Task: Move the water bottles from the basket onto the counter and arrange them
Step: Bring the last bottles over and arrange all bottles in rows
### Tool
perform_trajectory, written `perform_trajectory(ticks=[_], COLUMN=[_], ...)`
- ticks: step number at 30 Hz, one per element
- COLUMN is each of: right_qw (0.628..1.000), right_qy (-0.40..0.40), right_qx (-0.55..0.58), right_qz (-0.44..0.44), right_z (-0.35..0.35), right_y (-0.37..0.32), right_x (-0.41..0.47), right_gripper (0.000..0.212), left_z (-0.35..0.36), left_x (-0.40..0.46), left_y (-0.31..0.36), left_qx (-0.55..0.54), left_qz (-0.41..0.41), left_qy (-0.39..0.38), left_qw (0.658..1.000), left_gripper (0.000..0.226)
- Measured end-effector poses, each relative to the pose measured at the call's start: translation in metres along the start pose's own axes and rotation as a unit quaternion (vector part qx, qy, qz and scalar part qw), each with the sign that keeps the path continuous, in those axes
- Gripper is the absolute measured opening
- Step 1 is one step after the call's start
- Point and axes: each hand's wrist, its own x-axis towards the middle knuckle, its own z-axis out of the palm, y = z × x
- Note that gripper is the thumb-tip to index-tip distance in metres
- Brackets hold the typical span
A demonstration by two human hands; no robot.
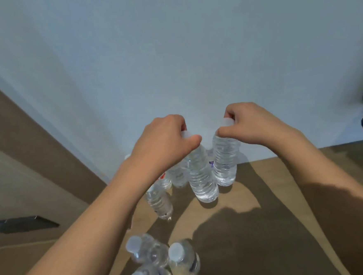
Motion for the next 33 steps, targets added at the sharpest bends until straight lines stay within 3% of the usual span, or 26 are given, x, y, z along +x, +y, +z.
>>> perform_trajectory(ticks=[4,8,13,18,24,28,33], right_qw=[0.999,0.997,0.992,0.992,0.985,0.968,0.989], right_qy=[-0.005,-0.038,-0.084,-0.069,-0.122,-0.182,-0.109], right_qx=[0.017,0.021,-0.006,0.011,-0.01,-0.043,-0.069], right_qz=[0.051,0.069,0.093,0.101,0.119,0.168,0.078], right_z=[0.034,0.059,0.082,0.1,0.101,0.081,0.057], right_y=[0.055,0.084,0.097,0.1,0.087,0.065,0.012], right_x=[-0.002,0.001,0.006,0.002,0.005,-0.001,-0.018], right_gripper=[0.025,0.024,0.029,0.029,0.033,0.063,0.036], left_z=[0.067,0.116,0.148,0.165,0.16,0.128,0.069], left_x=[0.018,0.035,0.05,0.053,0.05,0.029,-0.03], left_y=[0.004,0.006,0.003,0.0,-0.007,-0.019,-0.058], left_qx=[0.011,0.047,0.077,0.068,0.056,-0.005,-0.078], left_qz=[0.031,0.057,0.072,0.101,0.078,0.053,-0.007], left_qy=[-0.104,-0.159,-0.181,-0.174,-0.216,-0.215,-0.144], left_qw=[0.994,0.984,0.978,0.977,0.972,0.975,0.987], left_gripper=[0.031,0.031,0.028,0.031,0.044,0.053,0.032])
